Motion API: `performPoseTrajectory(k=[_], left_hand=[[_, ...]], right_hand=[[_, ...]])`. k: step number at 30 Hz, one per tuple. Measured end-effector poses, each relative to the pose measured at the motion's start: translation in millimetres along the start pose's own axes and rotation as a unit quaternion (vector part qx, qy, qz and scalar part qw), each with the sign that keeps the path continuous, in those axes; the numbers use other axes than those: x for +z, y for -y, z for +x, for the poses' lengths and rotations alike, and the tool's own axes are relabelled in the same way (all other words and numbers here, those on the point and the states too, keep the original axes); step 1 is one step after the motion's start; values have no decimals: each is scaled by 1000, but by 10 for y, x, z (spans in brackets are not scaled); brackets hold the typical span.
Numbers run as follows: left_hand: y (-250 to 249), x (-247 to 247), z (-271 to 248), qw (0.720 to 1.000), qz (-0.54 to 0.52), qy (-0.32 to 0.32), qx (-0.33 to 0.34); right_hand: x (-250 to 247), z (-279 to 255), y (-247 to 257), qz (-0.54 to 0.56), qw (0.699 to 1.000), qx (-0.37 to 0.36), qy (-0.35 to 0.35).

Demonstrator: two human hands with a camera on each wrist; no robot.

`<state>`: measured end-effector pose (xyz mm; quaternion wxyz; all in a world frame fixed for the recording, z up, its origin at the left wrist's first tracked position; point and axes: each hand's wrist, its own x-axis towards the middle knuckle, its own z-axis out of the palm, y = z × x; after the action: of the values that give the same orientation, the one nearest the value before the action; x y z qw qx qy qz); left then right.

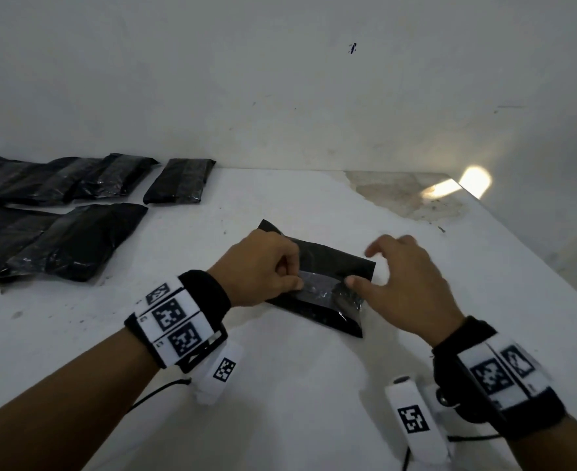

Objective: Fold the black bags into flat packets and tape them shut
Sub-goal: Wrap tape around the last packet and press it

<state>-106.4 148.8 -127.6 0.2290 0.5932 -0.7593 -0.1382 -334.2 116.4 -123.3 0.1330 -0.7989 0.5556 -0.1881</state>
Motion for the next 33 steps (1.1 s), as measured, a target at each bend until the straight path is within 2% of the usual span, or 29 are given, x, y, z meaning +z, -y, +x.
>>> performPoseTrajectory(k=[3, 7, 28, 31, 33], left_hand=[[-48, 65, 62, 999, 12, 38, 0], [-37, 99, 88, 997, 28, 65, -17], [352, -141, -16, 993, -49, 46, -95], [338, -127, -24, 994, -30, 53, -86], [321, -114, -29, 995, -14, 53, -84]], right_hand=[[110, 151, 165, -13, 990, -135, 49], [217, 289, 242, -33, 974, -195, 107], [233, 311, 160, 15, 977, -162, 141], [217, 279, 201, -23, 974, -181, 134], [215, 232, 258, -66, 968, -222, 100]])
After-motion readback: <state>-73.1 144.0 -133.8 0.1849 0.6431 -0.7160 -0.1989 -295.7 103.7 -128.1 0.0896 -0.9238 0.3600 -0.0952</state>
